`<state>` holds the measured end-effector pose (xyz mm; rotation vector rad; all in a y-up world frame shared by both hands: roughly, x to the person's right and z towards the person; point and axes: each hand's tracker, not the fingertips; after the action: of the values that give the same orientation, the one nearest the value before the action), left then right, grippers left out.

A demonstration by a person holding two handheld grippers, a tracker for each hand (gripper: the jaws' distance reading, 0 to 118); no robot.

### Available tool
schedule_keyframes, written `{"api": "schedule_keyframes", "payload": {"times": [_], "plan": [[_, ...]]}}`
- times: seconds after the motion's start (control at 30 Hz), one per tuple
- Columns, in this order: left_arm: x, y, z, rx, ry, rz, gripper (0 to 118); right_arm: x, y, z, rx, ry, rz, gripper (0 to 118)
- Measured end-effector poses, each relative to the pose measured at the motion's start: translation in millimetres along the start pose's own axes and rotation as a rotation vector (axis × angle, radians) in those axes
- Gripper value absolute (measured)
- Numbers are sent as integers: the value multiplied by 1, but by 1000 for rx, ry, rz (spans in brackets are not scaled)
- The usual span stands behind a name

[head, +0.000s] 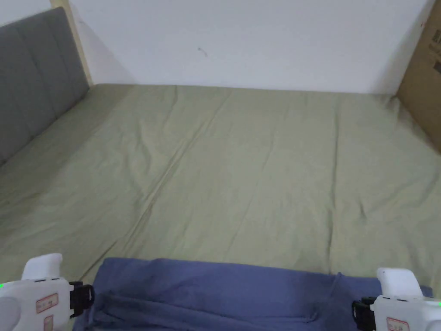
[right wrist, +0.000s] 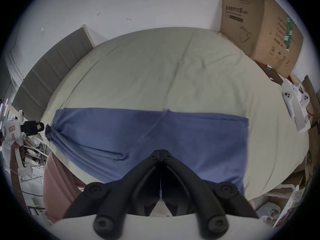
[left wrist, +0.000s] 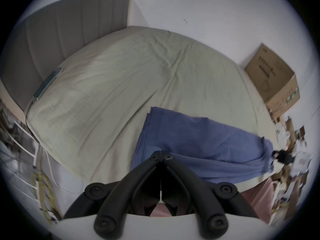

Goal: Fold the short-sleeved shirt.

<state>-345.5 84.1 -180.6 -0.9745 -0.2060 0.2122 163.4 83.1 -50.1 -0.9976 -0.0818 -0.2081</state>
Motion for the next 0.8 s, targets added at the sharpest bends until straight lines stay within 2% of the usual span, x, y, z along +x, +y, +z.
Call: {"api": "schedule_keyframes", "payload": {"times": [0.07, 0.1, 0.13, 0.17, 0.2, 0.23, 0.27, 0.3, 0.43, 0.5, 0.53, 0.57, 0.6, 0.63, 0.7, 0.8], "plan": [[-7, -3, 8, 16, -27, 85, 0, -10, 2, -6, -12, 12, 14, 0], [-15, -5, 9, 19, -37, 127, 7, -14, 3, -8, -17, 21, 23, 0], [-22, -5, 9, 22, -44, 155, 26, -15, 4, -12, -22, 28, 32, 0], [-30, -7, 7, 11, -64, 187, 50, -19, 5, -15, -29, 33, 45, 0], [-32, -8, 9, 3, -89, 211, 83, -22, 6, -17, -35, 35, 57, 0], [-37, -11, 6, -9, -120, 239, 104, -25, 6, -20, -40, 34, 70, 0], [-41, -15, 2, -19, -139, 268, 114, -28, 7, -23, -44, 34, 79, 0], [-45, -19, -2, -22, -167, 294, 115, -30, 8, -25, -50, 37, 85, 0], [-56, -31, -27, -77, -236, 419, 114, -38, 8, -32, -72, 55, 96, 0], [-68, -34, -45, -103, -267, 503, 107, -41, 8, -35, -84, 54, 109, 0], [-68, -35, -41, -59, -229, 516, 102, -44, 7, -35, -89, 54, 115, 0], [-69, -35, -39, -45, -250, 516, 87, -46, 7, -36, -94, 56, 121, 0], [-68, -32, -37, -46, -246, 514, 40, -46, 7, -37, -96, 57, 122, 0], [-67, -31, -35, -41, -194, 510, 8, -46, 6, -39, -101, 59, 124, 0], [-67, -37, -41, -68, -230, 540, 8, -50, 4, -42, -113, 55, 127, 0], [-60, -26, -30, -69, -210, 486, 8, -48, 2, -43, -127, 52, 107, 0]]}}
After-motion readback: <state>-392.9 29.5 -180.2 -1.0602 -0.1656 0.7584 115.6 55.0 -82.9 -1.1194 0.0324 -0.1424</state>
